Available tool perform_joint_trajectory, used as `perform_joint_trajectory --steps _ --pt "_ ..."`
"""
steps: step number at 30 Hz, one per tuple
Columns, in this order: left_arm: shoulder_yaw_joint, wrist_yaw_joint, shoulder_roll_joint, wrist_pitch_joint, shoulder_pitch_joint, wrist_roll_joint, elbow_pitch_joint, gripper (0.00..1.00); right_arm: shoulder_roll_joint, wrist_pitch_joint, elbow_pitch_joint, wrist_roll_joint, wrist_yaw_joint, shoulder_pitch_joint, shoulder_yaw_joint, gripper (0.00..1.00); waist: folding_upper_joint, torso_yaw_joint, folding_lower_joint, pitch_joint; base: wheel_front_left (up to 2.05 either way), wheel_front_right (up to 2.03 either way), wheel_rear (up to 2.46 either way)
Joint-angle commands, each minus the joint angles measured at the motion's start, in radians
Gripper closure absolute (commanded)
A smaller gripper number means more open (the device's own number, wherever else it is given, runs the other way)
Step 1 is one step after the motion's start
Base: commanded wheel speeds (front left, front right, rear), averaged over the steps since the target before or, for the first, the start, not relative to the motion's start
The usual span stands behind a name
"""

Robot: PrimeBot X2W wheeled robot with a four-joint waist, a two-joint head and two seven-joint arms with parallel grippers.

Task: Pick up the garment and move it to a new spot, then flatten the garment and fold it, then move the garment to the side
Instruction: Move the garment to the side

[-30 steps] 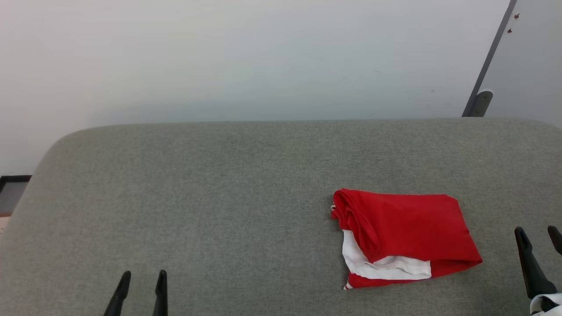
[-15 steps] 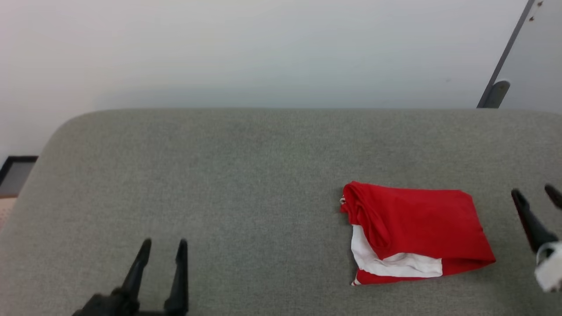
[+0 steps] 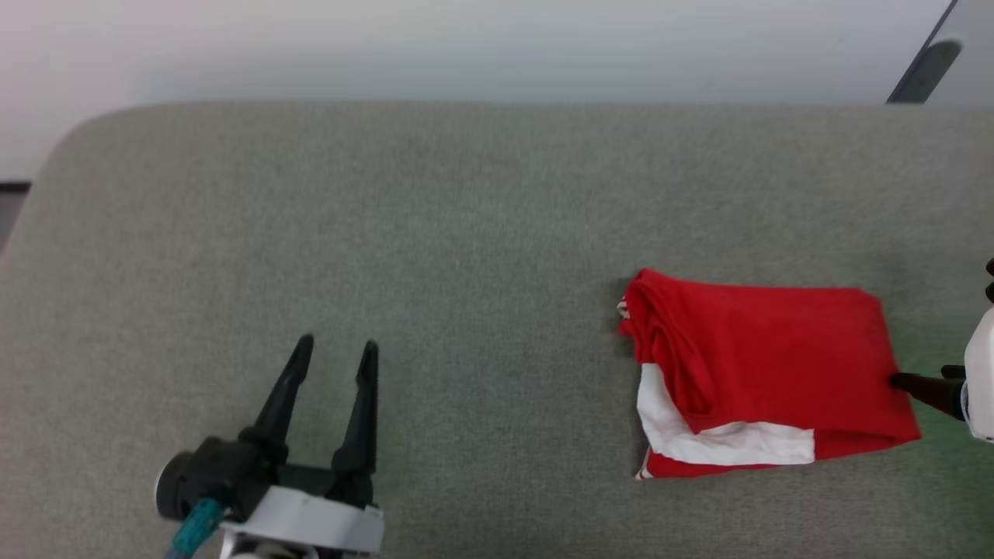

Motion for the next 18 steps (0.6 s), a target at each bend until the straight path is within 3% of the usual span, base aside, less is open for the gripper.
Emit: perform_joint_trajectory --steps 1,12,13,15,18 --pt "-0.005 -0.002 -0.002 0.000 -0.020 0.005 0.002 0.00 0.003 0.016 0.012 0.002 -0.001 -0.016 0.005 0.00 0.0000 0.020 0.0000 0.057 0.00 0.00 0.00" --pt "-0.036 -0.002 -0.013 0.000 -0.108 0.006 0.019 0.00 0.100 -0.006 0.150 -0.051 -0.001 -0.079 0.062 0.00 0.0000 0.036 0.0000 0.155 0.00 0.00 0.00" --pt "-0.037 -0.002 -0.014 0.000 -0.113 0.006 0.021 0.00 0.104 -0.017 0.153 -0.050 -0.001 -0.079 0.071 0.24 0.0000 0.036 0.0000 0.159 0.00 0.00 0.00" --pt "-0.040 -0.002 -0.012 0.000 -0.121 0.004 0.028 0.00 0.108 -0.049 0.155 -0.038 -0.001 -0.082 0.080 1.00 0.0000 0.035 0.0000 0.163 0.00 0.00 0.00" --pt "-0.044 -0.002 -0.005 0.000 -0.135 -0.001 0.028 0.00 0.099 -0.093 0.152 -0.022 -0.002 -0.079 0.087 1.00 0.0000 0.023 0.0000 0.165 0.00 0.00 0.00"
